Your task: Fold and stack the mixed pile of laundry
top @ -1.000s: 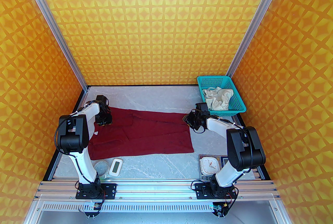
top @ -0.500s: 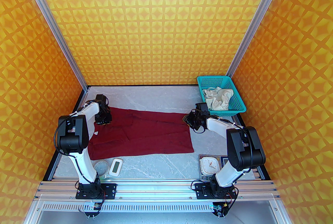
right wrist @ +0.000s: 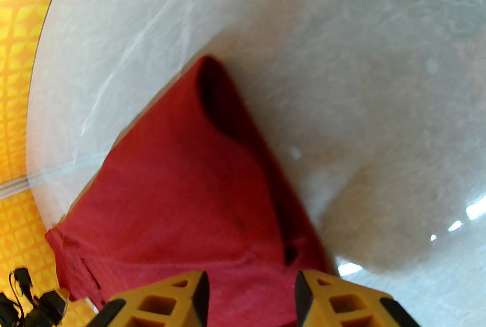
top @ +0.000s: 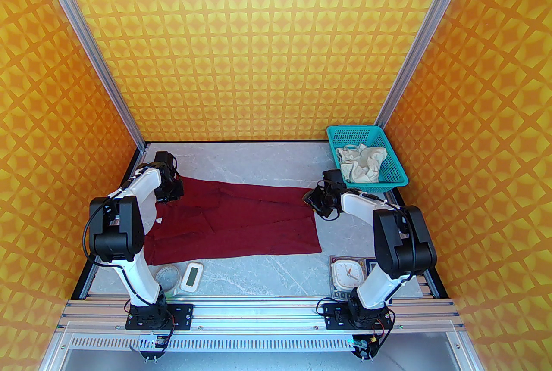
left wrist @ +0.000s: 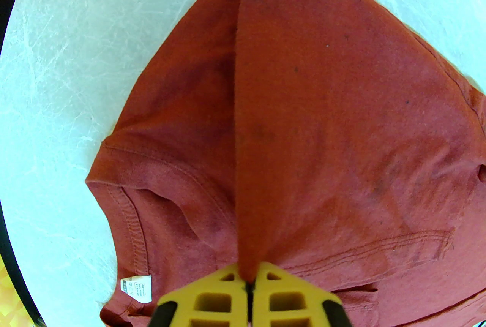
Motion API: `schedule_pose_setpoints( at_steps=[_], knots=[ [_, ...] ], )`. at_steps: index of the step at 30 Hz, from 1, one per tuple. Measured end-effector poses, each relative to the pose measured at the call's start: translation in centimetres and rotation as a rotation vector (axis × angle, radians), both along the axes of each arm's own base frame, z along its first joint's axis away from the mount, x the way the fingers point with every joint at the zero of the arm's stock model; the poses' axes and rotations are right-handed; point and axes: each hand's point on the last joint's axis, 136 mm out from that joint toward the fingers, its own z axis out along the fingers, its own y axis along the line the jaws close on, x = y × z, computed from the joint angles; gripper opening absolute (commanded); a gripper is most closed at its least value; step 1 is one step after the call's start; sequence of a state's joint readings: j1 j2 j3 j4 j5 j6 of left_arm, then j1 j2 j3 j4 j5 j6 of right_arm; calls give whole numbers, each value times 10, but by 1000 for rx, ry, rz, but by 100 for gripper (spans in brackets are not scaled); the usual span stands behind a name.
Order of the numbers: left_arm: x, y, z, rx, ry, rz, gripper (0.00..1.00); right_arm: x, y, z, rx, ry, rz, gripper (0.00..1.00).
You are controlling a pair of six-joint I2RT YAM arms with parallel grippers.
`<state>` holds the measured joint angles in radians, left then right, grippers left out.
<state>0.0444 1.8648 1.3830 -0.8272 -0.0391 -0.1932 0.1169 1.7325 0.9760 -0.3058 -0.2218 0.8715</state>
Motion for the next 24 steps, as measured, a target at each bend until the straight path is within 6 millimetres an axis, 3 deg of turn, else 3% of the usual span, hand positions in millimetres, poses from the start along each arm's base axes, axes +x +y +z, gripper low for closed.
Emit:
schedule_pose_setpoints(
  at_steps=[6,13,19,24],
  knots=[
    [1,0,10,0,-26,3,0,10,-3,-7,-10,17,-34,36],
    [2,1,25,2,-66,5,0,18,-4,-11,-18,22,-45,19],
    [2,3,31,3,-81,11,0,27,-4,-2,-33,-2,-29,6],
    [0,11,49,2,-127,41,0,31,-6,6,-63,-18,-1,2]
  ],
)
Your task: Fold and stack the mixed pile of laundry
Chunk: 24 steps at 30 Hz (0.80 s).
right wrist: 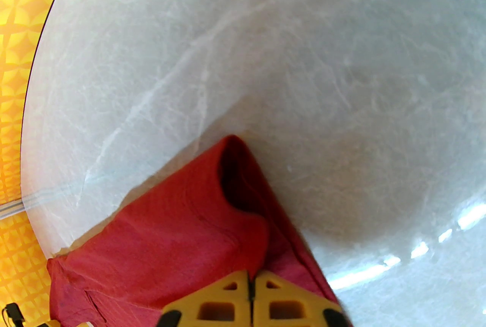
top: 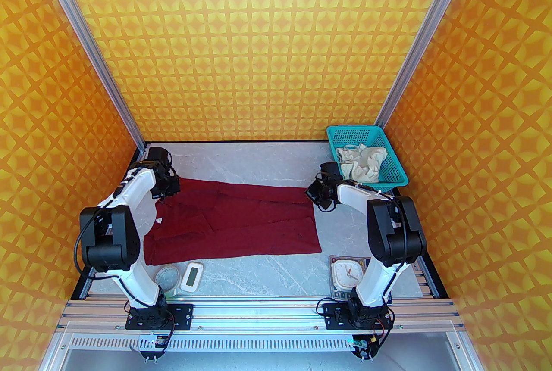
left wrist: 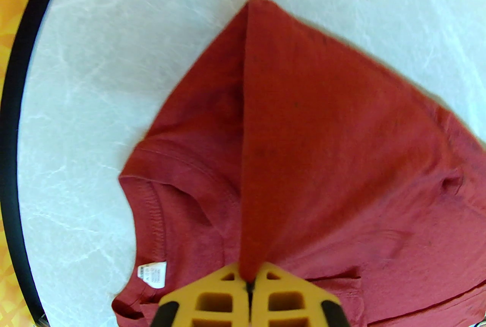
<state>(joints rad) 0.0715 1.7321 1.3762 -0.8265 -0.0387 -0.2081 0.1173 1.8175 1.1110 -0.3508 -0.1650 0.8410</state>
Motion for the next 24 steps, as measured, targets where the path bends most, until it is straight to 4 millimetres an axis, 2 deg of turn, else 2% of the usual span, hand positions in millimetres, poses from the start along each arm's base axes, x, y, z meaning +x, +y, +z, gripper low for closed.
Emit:
schedule_pose_setpoints(
  at_steps=[5,10,15,24],
  knots=[
    [-10,6,13,-6,-33,35,0,0,-2,10,-27,-11,29,0],
    [-26,2,7,-51,-20,63,0,0,-2,22,-40,-32,50,0],
    [-46,-5,5,-142,-26,111,0,-4,-3,24,-48,-27,64,0],
    [-59,-20,36,-306,-135,177,0,-5,-3,23,-56,-26,79,0]
  ],
)
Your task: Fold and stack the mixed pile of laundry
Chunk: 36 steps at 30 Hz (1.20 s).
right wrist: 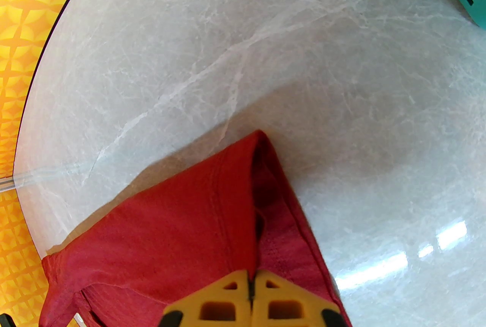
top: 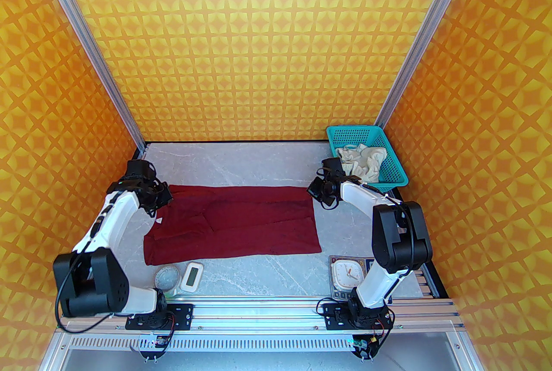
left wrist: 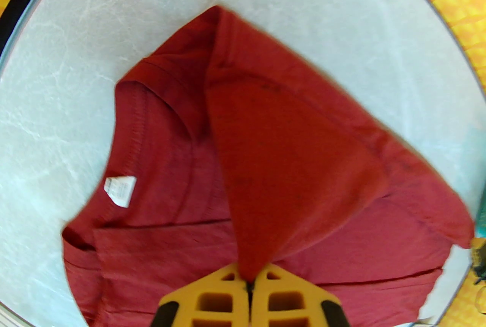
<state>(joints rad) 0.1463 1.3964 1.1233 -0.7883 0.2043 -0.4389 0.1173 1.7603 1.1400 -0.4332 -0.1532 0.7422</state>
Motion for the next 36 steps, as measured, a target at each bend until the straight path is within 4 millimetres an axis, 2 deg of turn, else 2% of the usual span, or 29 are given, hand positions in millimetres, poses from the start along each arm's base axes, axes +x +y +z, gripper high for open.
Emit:
schedule_pose_setpoints(
  at_steps=[4,10,23,27,32,36],
  knots=[
    [-1,-7,12,-47,-36,4,0,4,0,3,-6,-10,13,0],
    [-3,-10,16,-115,-49,32,0,18,2,7,-17,-32,35,0],
    [16,-26,38,-285,-140,56,0,32,4,21,-25,-64,54,0],
    [13,-27,47,-303,-160,62,0,32,4,21,-28,-63,59,0],
    [-2,-29,62,-312,-206,64,0,31,3,20,-30,-60,60,0],
    [-9,-27,54,-321,-191,81,0,28,3,15,-31,-49,60,0]
  ],
)
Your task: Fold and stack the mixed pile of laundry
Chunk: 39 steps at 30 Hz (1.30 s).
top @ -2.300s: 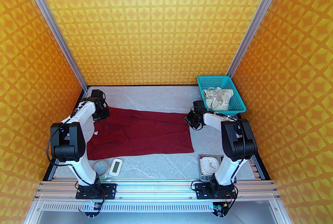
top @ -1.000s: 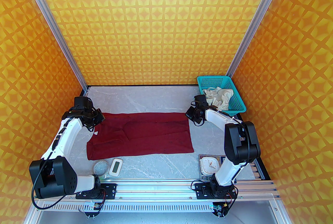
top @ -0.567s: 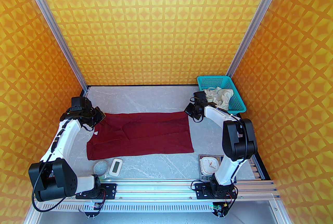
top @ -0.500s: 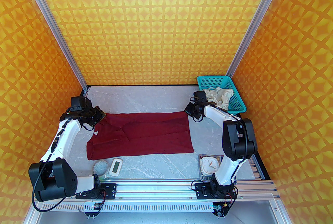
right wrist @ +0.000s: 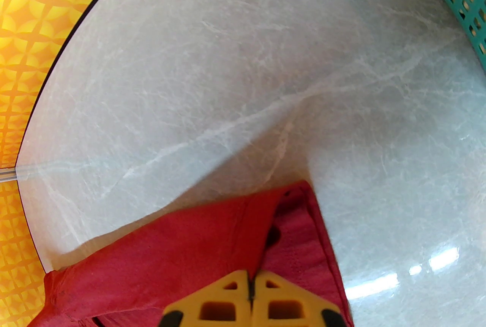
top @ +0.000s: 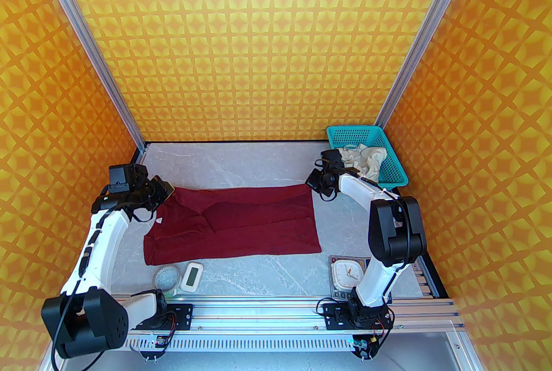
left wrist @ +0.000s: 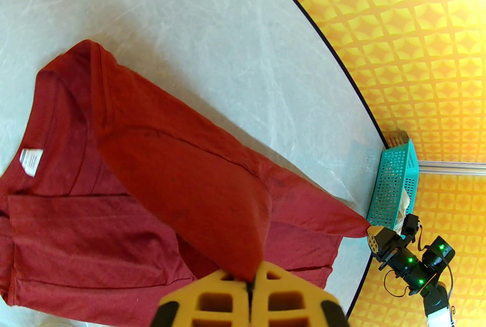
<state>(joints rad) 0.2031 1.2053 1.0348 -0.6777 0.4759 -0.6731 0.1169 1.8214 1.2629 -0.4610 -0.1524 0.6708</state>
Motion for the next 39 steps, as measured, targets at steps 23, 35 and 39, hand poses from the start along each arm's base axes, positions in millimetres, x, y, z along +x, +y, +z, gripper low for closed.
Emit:
schedule_pose_setpoints(
  at_steps=[23,35,39],
  knots=[
    [5,44,-134,233,332,-43,46,-30,5,0,-151,45,108,36],
    [61,61,-188,206,392,-14,8,-7,48,-51,-160,121,214,31],
    [93,72,-188,213,358,10,9,-1,41,-58,-207,147,213,31]
  ],
)
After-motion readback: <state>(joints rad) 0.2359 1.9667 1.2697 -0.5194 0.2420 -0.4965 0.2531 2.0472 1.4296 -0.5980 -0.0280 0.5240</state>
